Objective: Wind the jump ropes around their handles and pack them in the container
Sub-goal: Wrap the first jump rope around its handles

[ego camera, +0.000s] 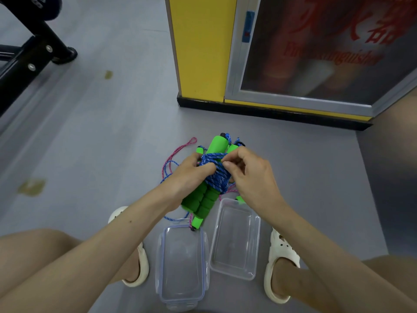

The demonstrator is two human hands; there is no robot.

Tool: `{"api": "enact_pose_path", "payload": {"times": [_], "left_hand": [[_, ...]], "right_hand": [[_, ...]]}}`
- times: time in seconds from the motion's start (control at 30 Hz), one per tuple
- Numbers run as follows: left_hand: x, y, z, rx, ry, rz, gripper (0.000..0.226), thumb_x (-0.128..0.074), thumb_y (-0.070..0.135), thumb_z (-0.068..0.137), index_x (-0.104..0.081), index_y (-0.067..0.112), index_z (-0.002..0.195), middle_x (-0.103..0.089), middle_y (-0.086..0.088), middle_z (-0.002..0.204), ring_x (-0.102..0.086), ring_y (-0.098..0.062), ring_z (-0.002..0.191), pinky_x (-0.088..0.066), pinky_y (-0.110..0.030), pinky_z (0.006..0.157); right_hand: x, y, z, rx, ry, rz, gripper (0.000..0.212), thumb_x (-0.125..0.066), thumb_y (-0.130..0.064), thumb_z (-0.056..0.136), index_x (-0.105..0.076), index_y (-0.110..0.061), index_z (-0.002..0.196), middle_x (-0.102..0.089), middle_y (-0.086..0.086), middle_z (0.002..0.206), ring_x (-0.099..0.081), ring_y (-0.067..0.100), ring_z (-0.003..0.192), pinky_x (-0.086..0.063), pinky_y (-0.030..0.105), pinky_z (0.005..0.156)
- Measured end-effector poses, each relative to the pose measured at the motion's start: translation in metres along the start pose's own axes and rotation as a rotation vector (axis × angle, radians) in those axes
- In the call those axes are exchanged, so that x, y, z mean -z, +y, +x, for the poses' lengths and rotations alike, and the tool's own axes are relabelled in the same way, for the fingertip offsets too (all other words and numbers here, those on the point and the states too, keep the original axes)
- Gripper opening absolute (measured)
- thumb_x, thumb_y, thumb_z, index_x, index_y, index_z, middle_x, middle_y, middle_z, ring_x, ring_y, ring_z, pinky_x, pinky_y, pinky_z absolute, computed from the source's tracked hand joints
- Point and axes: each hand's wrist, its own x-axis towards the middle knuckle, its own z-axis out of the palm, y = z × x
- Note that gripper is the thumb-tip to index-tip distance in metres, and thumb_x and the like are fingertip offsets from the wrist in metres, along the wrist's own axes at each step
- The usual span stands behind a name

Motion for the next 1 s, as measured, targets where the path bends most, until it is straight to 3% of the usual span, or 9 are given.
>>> {"api": "enact_pose_path", "payload": {"times": [0.17, 0.23, 0.37, 0.47, 0.57, 0.7, 0.87, 0.93, 1.0], "left_hand": [[0.001, 0.004, -0.002, 0.016, -0.039, -0.065, 0.015, -0.051, 0.006, 0.088, -0.059, 0.014, 0.099, -0.072, -0.008, 0.081, -0.069, -0.022, 0.068, -0.058, -0.032, 0.063], [0.001, 0.005, -0.002, 0.022, -0.013, -0.072, 0.016, -0.052, 0.007, 0.087, -0.059, 0.013, 0.1, -0.071, -0.009, 0.082, -0.069, -0.023, 0.068, -0.059, -0.033, 0.064], [0.001, 0.005, -0.003, 0.008, 0.027, -0.077, 0.012, -0.053, 0.008, 0.087, -0.059, 0.016, 0.093, -0.068, -0.005, 0.075, -0.066, -0.015, 0.059, -0.052, -0.023, 0.051], [0.002, 0.004, -0.003, -0.001, 0.046, -0.092, 0.013, -0.055, 0.008, 0.087, -0.06, 0.015, 0.096, -0.068, -0.006, 0.078, -0.066, -0.017, 0.064, -0.053, -0.024, 0.053], [0.001, 0.003, -0.003, -0.012, 0.053, -0.107, 0.015, -0.055, 0.008, 0.086, -0.062, 0.013, 0.098, -0.069, -0.006, 0.079, -0.067, -0.019, 0.07, -0.056, -0.029, 0.064], [0.002, 0.002, -0.001, 0.0, 0.058, -0.13, 0.012, -0.058, 0.01, 0.086, -0.064, 0.014, 0.096, -0.07, -0.006, 0.082, -0.067, -0.019, 0.073, -0.055, -0.033, 0.072], [0.004, 0.003, -0.003, -0.048, 0.058, -0.082, 0.014, -0.058, 0.011, 0.088, -0.065, 0.014, 0.099, -0.071, -0.005, 0.084, -0.068, -0.017, 0.074, -0.056, -0.032, 0.073], [0.006, 0.004, -0.004, -0.095, 0.066, -0.026, 0.017, -0.057, 0.01, 0.087, -0.064, 0.014, 0.102, -0.071, -0.004, 0.084, -0.067, -0.014, 0.071, -0.056, -0.031, 0.069], [0.007, 0.004, -0.005, -0.127, 0.078, 0.021, 0.02, -0.057, 0.01, 0.087, -0.064, 0.014, 0.105, -0.071, -0.005, 0.087, -0.067, -0.012, 0.071, -0.056, -0.032, 0.069]], "right_hand": [[-0.002, -0.001, 0.002, 0.098, 0.03, -0.091, 0.003, -0.061, -0.004, 0.087, -0.064, -0.005, 0.088, -0.062, 0.004, 0.084, -0.057, 0.017, 0.075, -0.05, 0.035, 0.071], [-0.004, 0.001, 0.004, 0.121, 0.011, -0.117, 0.003, -0.061, -0.005, 0.088, -0.064, -0.006, 0.087, -0.06, 0.003, 0.085, -0.056, 0.018, 0.077, -0.049, 0.036, 0.071], [-0.007, 0.004, 0.003, 0.178, -0.032, -0.155, 0.001, -0.061, -0.01, 0.088, -0.062, -0.009, 0.087, -0.051, -0.004, 0.085, -0.053, 0.015, 0.076, -0.049, 0.038, 0.068], [-0.009, 0.005, 0.003, 0.217, -0.024, -0.171, 0.008, -0.059, -0.016, 0.084, -0.064, -0.01, 0.085, -0.05, -0.001, 0.084, -0.052, 0.016, 0.074, -0.049, 0.041, 0.065], [-0.009, 0.006, 0.004, 0.213, -0.021, -0.16, 0.011, -0.06, -0.018, 0.083, -0.066, -0.009, 0.084, -0.049, 0.0, 0.085, -0.052, 0.015, 0.074, -0.049, 0.036, 0.061], [-0.006, 0.006, 0.007, 0.21, -0.059, -0.076, 0.003, -0.07, -0.002, 0.078, -0.069, -0.004, 0.08, -0.052, 0.002, 0.088, -0.05, 0.002, 0.072, -0.042, 0.011, 0.066], [-0.005, 0.002, 0.011, 0.127, -0.071, -0.073, 0.014, -0.077, -0.004, 0.072, -0.066, -0.009, 0.08, -0.05, -0.006, 0.079, -0.047, 0.006, 0.063, -0.038, 0.012, 0.061], [-0.007, 0.002, 0.011, 0.08, -0.024, -0.161, 0.021, -0.08, -0.015, 0.071, -0.065, -0.012, 0.085, -0.047, -0.008, 0.081, -0.046, 0.006, 0.07, -0.037, 0.016, 0.065], [-0.008, 0.003, 0.01, 0.052, 0.042, -0.286, 0.025, -0.082, -0.027, 0.068, -0.069, -0.014, 0.086, -0.046, -0.002, 0.091, -0.048, 0.014, 0.086, -0.038, 0.027, 0.074]]}}
